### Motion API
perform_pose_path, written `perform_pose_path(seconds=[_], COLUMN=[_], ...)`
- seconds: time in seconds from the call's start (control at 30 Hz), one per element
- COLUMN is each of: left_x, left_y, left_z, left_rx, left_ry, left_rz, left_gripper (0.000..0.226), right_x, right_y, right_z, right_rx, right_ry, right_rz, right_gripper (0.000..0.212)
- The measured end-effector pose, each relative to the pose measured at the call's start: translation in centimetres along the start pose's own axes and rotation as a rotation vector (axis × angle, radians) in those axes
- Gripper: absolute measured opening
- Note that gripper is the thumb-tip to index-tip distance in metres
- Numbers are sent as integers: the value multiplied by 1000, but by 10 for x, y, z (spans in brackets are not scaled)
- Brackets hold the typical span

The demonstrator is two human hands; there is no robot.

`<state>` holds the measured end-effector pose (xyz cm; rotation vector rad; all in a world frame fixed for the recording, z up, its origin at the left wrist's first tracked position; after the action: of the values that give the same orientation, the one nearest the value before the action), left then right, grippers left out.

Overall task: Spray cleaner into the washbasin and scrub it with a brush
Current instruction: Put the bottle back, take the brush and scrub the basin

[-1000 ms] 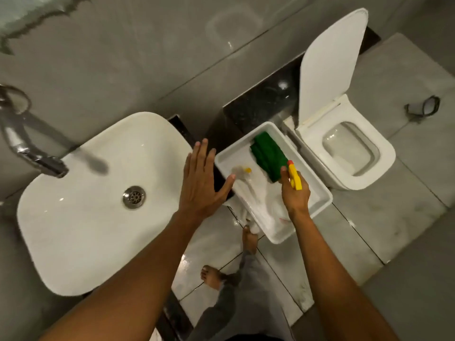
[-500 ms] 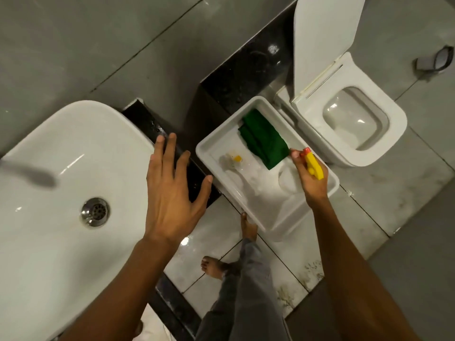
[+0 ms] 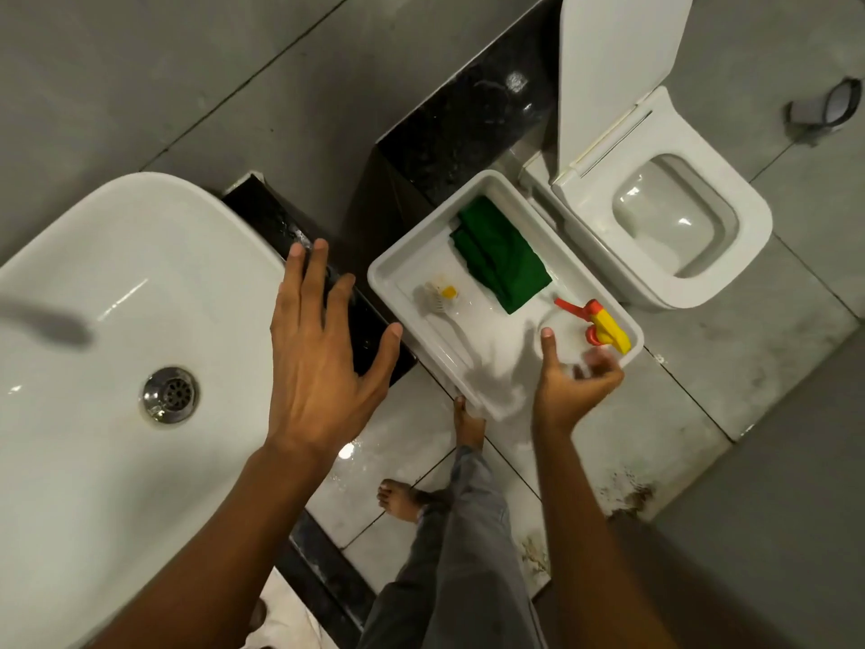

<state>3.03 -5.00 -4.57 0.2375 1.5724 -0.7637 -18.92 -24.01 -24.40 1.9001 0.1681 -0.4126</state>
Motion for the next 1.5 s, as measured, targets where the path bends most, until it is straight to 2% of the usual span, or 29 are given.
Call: perform_pose_path(seconds=[0.07,0.17,0.27,0.37,0.43,0.53,0.63,0.8,0.87,0.97,1.03,1.13,1.37,1.43,1.5], left_x=[0,0,1,2,2,2,1,1,-1,-10,-20,-39,-95,-106,-115], left_y=[1,0,-1,1,2,1,1,0,0,-4,0,20,131,168,204], left_z=[0,0,1,1,1,1,2,2,2,-1,-6,-18,-73,-94,-120], left_rx=[-1,-12,-17,-9,-7,-3,10,34,29,8,-19,-122,-430,-513,-594], left_ry=[2,0,-1,-1,-7,-21,-26,12,22,-2,-56,-122,-287,-305,-334], left_rz=[11,15,26,27,24,29,19,87,74,-72,-165,-233,-193,-140,-78], left_gripper=[69,70,71,72,71,70,68,72,77,83,83,86,78,81,83], right_x=[19,57,93,115,123,126,124,117,114,110,106,99,102,110,123], right_y=[-4,-4,1,7,8,9,11,31,49,87,118,170,251,252,241], right_z=[-30,-50,-44,-33,-29,-26,-29,-46,-56,-73,-89,-113,-211,-244,-276], right_rx=[55,-15,-151,-259,-295,-234,-191,-18,-43,-138,-214,-317,-429,-417,-451], right_ry=[46,324,604,773,876,957,1020,1129,1116,1074,1055,1028,1159,1204,1281], right_rz=[-51,-304,-663,-930,-1038,-1104,-1089,-840,-819,-732,-635,-440,-208,-261,-463], right_gripper=[60,46,51,51,47,46,48,35,39,50,46,38,24,27,30])
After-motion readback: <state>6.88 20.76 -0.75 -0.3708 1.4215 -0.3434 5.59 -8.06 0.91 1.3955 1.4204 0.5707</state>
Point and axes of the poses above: each hand's wrist, its own z-axis towards the middle knuckle, its own x-axis out of the palm, y = z × x, the point moved 4 cm from there along z, towards the middle knuckle, and after that the axes turned 3 degrees about -y, right-handed, at the moved point
